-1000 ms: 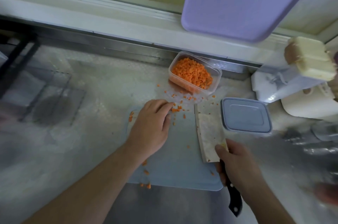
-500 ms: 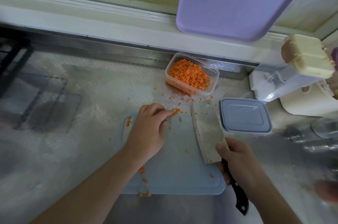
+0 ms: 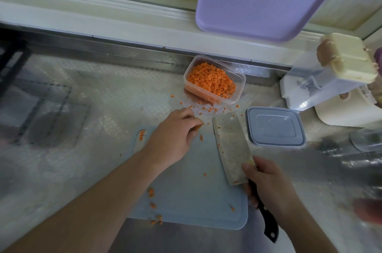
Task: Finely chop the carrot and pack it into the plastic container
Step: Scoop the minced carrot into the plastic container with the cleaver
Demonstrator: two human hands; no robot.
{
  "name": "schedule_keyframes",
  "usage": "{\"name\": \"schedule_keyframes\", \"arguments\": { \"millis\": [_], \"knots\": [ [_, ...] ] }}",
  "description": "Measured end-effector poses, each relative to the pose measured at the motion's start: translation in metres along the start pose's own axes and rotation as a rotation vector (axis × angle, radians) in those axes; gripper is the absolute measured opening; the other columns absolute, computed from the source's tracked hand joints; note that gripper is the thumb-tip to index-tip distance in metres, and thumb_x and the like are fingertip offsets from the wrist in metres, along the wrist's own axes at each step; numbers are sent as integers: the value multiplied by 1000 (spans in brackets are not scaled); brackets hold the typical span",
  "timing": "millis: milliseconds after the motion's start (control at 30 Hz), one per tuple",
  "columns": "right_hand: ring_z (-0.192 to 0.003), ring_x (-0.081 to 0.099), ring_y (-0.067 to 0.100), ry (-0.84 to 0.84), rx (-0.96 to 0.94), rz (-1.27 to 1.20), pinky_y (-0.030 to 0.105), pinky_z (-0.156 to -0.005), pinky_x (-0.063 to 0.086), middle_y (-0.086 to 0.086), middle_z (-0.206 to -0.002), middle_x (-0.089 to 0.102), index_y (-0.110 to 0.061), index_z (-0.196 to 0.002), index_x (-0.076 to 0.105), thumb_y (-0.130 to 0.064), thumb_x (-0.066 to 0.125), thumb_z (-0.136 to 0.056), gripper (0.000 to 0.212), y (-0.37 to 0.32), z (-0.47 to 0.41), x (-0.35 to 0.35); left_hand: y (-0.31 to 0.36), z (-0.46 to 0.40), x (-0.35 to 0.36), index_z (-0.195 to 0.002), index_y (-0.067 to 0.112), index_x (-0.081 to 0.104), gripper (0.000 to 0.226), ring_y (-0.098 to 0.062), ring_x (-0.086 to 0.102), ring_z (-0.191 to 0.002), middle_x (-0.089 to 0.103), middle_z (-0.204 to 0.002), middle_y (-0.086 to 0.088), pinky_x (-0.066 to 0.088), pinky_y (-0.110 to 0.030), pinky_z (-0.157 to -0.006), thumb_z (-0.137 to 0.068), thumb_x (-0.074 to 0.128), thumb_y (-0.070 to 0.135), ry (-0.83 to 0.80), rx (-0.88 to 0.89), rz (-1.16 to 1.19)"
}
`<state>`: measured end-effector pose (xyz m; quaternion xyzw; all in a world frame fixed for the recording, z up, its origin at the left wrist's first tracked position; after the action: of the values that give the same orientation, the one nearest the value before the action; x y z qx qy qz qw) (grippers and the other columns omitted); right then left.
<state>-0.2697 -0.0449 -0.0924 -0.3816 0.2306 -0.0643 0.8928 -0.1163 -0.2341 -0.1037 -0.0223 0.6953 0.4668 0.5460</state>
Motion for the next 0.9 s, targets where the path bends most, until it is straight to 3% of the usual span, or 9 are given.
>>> {"name": "schedule_keyframes", "arguments": {
  "millis": [67,200,333,433,533,633,767,900],
  "knots": [
    [-44,45,26,8,-9,-1,31,-43,36,15,-55,51,1,-83,55,-17,47,-107,31,1,1,0,1,7,-1,-119,23,74,19,-9,50,-112,59,-115,12,51,-37,-93,-103,63,23,10,60,-10],
    [-42,45,24,27,-22,20,31,-41,36,14,-54,51,2,-85,54,-18,47,-107,31,0,0,2,3,33,1,-110,22,76,14,-7,51,-112,64,-112,13,51,-31,-91,-100,68,18,-5,139,-22],
    [-42,46,23,35,-39,55,31,-43,37,13,-53,51,-2,-81,55,-21,48,-107,33,0,1,1,5,63,-2,-112,25,75,15,0,53,-114,63,-115,19,48,-21,-94,-102,65,23,-17,166,4],
    [-41,46,21,25,-49,87,32,-44,37,12,-52,51,-4,-78,55,-18,49,-106,31,0,5,5,-8,81,-18,-118,23,75,19,-5,56,-115,63,-118,15,46,-21,-99,-103,62,20,161,71,14],
    [-41,47,20,31,-36,121,30,-43,38,10,-51,52,-7,-77,57,-16,51,-104,29,4,10,10,-30,95,-26,-133,18,68,31,-14,51,-129,58,-134,7,40,-28,-113,-104,57,19,315,-72,-22],
    [-40,48,21,15,-39,147,29,-42,39,9,-51,53,-5,-78,57,-14,51,-102,27,2,15,20,-32,103,-15,-143,15,61,40,-17,45,-140,54,-145,4,32,-32,-121,-105,50,22,276,-68,-88],
    [-41,55,25,-33,-26,207,31,-44,44,9,-53,59,-6,-80,55,-18,49,-102,26,-2,19,42,-29,100,-6,-145,11,58,41,-21,46,-141,53,-147,1,34,-38,-121,-107,48,22,259,-73,-137],
    [-43,60,28,-94,-27,252,36,-47,49,11,-58,63,-10,-77,52,-21,50,-101,27,-3,26,66,-27,102,-9,-135,7,64,33,-21,51,-133,61,-137,-4,33,-28,-120,-106,51,18,342,-118,-85]
  ]
}}
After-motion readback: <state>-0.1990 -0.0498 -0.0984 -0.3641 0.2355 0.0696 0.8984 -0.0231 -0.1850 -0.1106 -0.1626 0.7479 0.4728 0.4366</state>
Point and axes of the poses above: each hand's wrist, its own z-axis away from the middle knuckle, its own x-axis out of the palm, y = z × x, the point moved 6 cm from there along -z, towards the middle knuckle
